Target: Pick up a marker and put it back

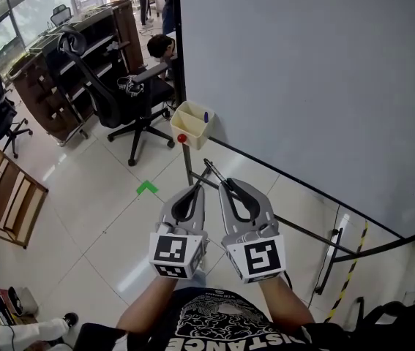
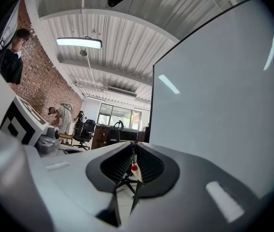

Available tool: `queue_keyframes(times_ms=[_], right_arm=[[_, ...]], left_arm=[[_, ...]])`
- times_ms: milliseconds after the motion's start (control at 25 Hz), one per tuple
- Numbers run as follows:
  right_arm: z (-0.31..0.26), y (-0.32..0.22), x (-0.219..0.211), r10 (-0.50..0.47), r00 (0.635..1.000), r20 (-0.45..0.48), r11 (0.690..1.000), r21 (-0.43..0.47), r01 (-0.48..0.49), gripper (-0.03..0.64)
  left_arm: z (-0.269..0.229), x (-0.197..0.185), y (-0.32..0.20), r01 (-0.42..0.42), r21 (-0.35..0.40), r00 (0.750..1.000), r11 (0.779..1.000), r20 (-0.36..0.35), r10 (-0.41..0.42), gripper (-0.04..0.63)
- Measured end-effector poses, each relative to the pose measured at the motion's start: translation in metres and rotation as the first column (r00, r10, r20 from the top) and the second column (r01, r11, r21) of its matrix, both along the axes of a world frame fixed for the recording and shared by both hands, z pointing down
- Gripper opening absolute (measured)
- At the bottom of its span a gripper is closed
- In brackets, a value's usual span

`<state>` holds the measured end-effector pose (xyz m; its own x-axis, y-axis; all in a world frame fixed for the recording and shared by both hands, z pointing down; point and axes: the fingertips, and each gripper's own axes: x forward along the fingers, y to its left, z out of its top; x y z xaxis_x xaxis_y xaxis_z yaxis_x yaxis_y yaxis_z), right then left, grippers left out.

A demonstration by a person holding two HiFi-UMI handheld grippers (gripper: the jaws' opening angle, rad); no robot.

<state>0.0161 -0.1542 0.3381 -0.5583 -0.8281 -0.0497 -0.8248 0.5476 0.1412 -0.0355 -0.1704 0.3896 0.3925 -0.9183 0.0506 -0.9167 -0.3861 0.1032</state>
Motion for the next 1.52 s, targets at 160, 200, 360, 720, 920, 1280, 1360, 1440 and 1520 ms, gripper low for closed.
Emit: queue_keyframes(times_ms=[160, 200, 360, 720, 920, 1280, 1360, 1440, 1520], right_arm=[[-0.001, -0.004, -0.002, -0.007, 1.000, 0.005, 1.000, -0.009, 0.007, 0.035], [-0.002, -0.006, -0.002, -0.007, 1.000, 0.007, 1.000, -0.011, 0.007, 0.035], [-0.001, -0.013, -0.003, -0.005, 1.000, 0.006, 1.000, -0.011, 0.006, 0.035], [0.003, -0.050, -0.016, 0.004, 1.000, 0.012, 1.000, -0.021, -0.004, 0.035], [0.006, -0.074, -0.025, 0.019, 1.000, 0.006, 0.999, -0.030, -0.019, 0.035], [0.021, -0.115, -0.040, 0.046, 0.999, -0.023, 0.997, -0.056, -0.047, 0.035], [0.025, -0.123, -0.044, 0.051, 0.998, -0.032, 0.996, -0.067, -0.053, 0.035], [0.030, -0.132, -0.045, 0.056, 0.998, -0.038, 0.995, -0.080, -0.059, 0.035], [0.037, -0.141, -0.046, 0.062, 0.997, -0.043, 0.993, -0.094, -0.066, 0.035]], left_arm=[[-0.002, -0.001, -0.004, 0.008, 0.000, 1.000, 1.000, 0.002, -0.008, 0.005], [-0.002, -0.001, -0.006, 0.010, -0.002, 1.000, 1.000, 0.003, -0.010, 0.005], [0.000, -0.004, -0.011, 0.017, -0.004, 1.000, 1.000, 0.006, -0.017, 0.005], [0.004, -0.020, -0.041, 0.016, -0.017, 1.000, 1.000, 0.021, -0.016, 0.005], [0.005, -0.029, -0.064, 0.007, -0.024, 1.000, 1.000, 0.030, -0.007, 0.005], [0.010, -0.042, -0.100, -0.018, -0.034, 1.000, 0.999, 0.020, 0.019, 0.005], [0.011, -0.046, -0.106, -0.020, -0.038, 1.000, 0.999, 0.019, 0.021, 0.005], [0.012, -0.048, -0.112, -0.022, -0.042, 1.000, 0.999, 0.017, 0.023, 0.005], [0.014, -0.050, -0.118, -0.026, -0.046, 1.000, 0.999, 0.017, 0.027, 0.005]])
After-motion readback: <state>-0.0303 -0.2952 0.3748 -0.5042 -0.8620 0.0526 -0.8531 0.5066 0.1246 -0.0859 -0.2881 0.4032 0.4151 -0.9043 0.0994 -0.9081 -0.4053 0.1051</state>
